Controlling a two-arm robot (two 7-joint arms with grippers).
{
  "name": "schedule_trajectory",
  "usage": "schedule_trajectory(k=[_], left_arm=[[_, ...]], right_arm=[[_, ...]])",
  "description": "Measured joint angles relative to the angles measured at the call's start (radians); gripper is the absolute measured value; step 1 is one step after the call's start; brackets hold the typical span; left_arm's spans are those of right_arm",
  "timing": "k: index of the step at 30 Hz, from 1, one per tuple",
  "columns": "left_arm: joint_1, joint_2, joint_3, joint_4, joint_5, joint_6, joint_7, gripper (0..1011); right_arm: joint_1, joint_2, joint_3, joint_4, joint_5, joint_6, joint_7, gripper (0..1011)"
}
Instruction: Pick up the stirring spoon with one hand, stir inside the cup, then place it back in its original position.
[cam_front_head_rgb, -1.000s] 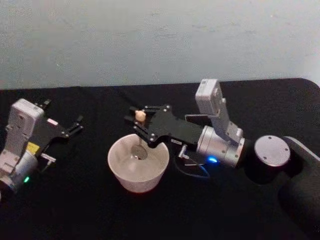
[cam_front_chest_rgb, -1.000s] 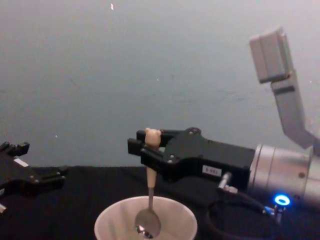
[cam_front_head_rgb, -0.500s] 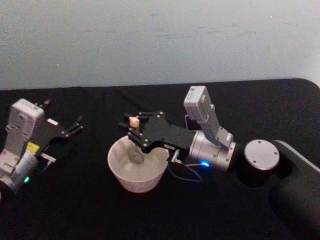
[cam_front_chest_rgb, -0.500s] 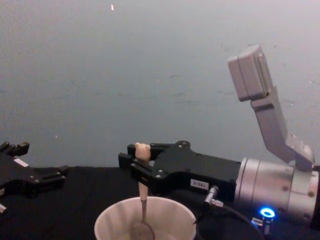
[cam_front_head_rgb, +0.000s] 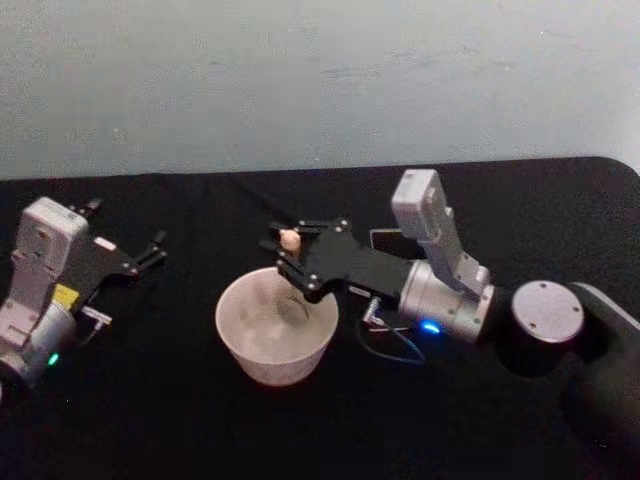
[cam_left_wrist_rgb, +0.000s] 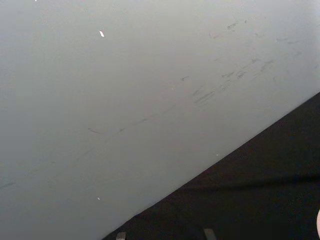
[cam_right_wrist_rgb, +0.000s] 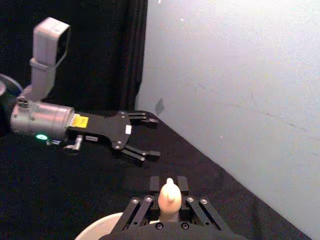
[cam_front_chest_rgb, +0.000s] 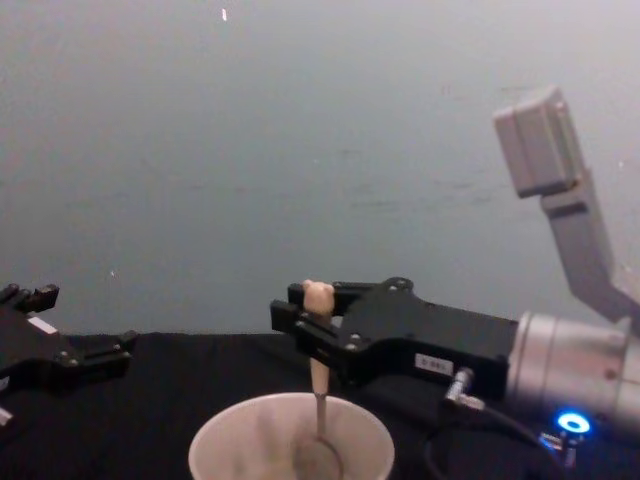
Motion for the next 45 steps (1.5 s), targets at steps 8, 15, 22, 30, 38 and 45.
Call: schedule_trajectory(k=[8,15,22,30,38,45], left_arm=[[0.000,0.000,0.000,0.000,0.000,0.000,0.000,1001],[0.000,0.000,0.000,0.000,0.000,0.000,0.000,1001],[0.000,0.000,0.000,0.000,0.000,0.000,0.000,1001],[0.000,0.000,0.000,0.000,0.000,0.000,0.000,1001],[0.000,0.000,0.000,0.000,0.000,0.000,0.000,1001],[0.000,0.000,0.000,0.000,0.000,0.000,0.000,1001]], right_arm=[[-0.053,0.051,0.007,-0.090,0.030,0.022,0.027,211],[-0.086,0.083,-0.008,-0.152,0.051,0.035,0.054,211],[-0.082,0.067,-0.031,-0.159,0.062,0.038,0.061,211],[-0.046,0.008,-0.045,-0.090,0.042,0.040,0.013,211],[-0.024,-0.022,-0.028,-0.031,0.020,0.036,-0.034,211],[-0.017,-0.027,-0.009,-0.015,0.012,0.033,-0.044,211]])
